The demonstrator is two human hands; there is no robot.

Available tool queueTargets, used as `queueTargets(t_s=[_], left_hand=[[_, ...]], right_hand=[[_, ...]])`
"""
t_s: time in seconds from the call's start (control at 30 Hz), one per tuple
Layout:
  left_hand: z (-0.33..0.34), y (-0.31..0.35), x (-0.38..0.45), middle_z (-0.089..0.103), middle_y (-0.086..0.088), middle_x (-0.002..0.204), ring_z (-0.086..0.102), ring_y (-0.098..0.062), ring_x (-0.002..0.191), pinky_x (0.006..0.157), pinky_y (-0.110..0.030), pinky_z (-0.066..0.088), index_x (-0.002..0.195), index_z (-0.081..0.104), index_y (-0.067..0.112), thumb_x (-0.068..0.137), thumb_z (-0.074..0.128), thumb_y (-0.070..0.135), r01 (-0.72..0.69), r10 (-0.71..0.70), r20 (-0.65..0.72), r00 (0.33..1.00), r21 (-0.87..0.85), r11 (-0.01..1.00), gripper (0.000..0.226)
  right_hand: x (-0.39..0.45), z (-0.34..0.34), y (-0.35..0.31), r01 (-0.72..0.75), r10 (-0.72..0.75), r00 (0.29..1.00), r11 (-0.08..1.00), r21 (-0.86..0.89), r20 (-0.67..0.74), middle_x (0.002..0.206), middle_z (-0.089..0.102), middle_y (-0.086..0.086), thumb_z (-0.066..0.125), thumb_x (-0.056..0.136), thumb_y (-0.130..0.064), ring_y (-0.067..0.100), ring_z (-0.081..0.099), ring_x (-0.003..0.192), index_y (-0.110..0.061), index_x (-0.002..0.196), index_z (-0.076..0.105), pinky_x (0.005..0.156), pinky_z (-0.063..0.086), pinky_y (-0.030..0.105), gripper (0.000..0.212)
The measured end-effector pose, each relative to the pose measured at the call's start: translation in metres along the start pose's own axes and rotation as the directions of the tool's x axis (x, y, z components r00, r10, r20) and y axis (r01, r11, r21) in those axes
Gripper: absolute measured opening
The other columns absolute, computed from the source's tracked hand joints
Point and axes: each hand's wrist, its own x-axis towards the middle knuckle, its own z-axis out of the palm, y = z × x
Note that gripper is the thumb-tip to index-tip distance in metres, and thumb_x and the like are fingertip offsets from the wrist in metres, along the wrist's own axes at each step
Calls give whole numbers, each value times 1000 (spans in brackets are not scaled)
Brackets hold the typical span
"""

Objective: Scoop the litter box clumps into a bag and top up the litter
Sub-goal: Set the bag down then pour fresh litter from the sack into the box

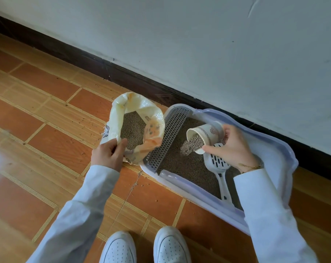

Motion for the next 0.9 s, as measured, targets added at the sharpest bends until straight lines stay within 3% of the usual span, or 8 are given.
queueTargets(t_s=[0.17, 0.27, 0.37, 0.47, 0.7, 0.9], left_hand=[[1, -1, 1, 44, -9, 44, 37, -24, 45, 47, -27, 26, 57, 57, 2, 76, 47, 44, 2, -1, -6, 1000, 20, 1000, 48], [2, -3, 2, 45, -10, 44, 36, -25, 45, 48, -27, 26, 58, 57, -1, 77, 47, 44, 1, -1, -9, 1000, 21, 1000, 50], [2, -4, 2, 49, -18, 49, 37, -24, 46, 48, -28, 27, 62, 59, -4, 77, 47, 45, -1, 1, -14, 1000, 19, 1000, 52], [2, -3, 1, 47, -12, 47, 37, -23, 46, 47, -27, 27, 60, 58, -2, 77, 47, 44, 7, -6, -16, 1000, 9, 1000, 51], [0, -4, 2, 48, -17, 48, 37, -24, 45, 48, -27, 27, 61, 60, -1, 77, 47, 44, 9, -9, -20, 1000, -5, 1000, 50], [-3, -6, 2, 53, -28, 53, 36, -23, 46, 49, -29, 28, 64, 63, -3, 77, 48, 44, 8, -9, -32, 999, -20, 1000, 51]], right_hand=[[-3, -10, -1, 51, -53, 998, 997, -59, -30, 123, 42, -2, 87, 60, -29, 16, 45, 118, -20, 127, 42, 97, 39, 30, 81], [-6, -14, -5, 105, -108, 994, 992, -69, -34, 127, 39, 0, 88, 61, -25, 12, 41, 115, -20, 132, 39, 94, 36, 27, 87], [-7, -14, -11, 192, -211, 966, 972, -135, -147, 128, 38, 6, 88, 58, -18, 15, 41, 114, -13, 134, 39, 92, 31, 24, 90], [-4, -11, -17, 230, -289, 918, 946, -229, -270, 127, 40, 13, 86, 56, -13, 25, 41, 119, -5, 134, 40, 94, 28, 19, 91], [-7, -1, -30, 256, -399, 837, 890, -376, -375, 130, 39, 15, 80, 58, -5, 30, 39, 123, -6, 136, 37, 105, 35, 34, 89], [-9, 0, -44, 223, -359, 830, 915, -335, -427, 128, 40, 16, 82, 56, -15, 31, 40, 120, -5, 134, 39, 103, 39, 40, 90]])
